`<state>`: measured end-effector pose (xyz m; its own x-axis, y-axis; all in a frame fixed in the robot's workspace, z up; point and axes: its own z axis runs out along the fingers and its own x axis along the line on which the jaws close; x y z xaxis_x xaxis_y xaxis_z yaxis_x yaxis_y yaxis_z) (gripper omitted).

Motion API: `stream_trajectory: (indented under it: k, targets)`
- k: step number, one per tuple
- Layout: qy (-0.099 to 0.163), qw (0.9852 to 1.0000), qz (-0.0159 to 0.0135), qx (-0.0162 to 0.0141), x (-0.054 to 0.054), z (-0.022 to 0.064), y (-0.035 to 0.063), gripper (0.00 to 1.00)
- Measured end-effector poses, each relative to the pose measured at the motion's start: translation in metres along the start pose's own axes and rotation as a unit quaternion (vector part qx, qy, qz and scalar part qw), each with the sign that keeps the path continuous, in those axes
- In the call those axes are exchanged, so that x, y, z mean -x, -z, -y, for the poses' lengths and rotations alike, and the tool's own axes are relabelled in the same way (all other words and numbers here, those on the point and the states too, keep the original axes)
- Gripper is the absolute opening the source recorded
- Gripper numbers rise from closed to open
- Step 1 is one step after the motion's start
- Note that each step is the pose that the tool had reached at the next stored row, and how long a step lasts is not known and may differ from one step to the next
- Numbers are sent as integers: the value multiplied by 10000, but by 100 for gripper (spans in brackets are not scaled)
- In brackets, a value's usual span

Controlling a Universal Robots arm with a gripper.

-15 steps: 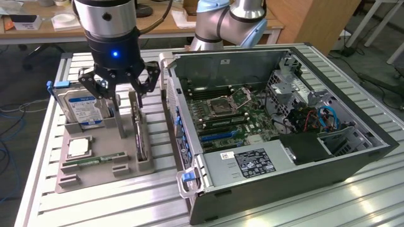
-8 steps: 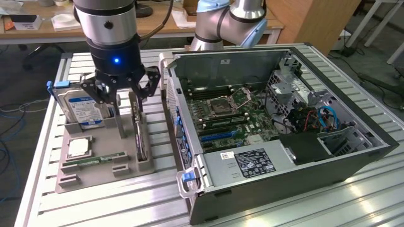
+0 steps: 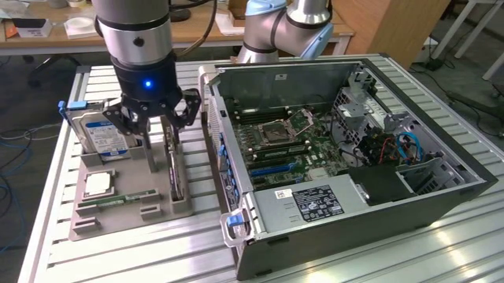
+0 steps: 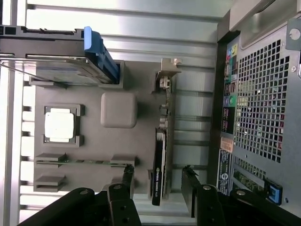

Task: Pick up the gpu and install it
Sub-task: 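Pick up the gpu and move the gpu toward the slot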

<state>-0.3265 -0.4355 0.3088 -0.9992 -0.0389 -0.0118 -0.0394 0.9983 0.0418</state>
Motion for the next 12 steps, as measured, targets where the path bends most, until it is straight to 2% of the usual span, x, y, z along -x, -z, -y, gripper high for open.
stream_trajectory:
  k: [12]
  targets:
    - [-41,10000,4,1,4,7,-175,53]
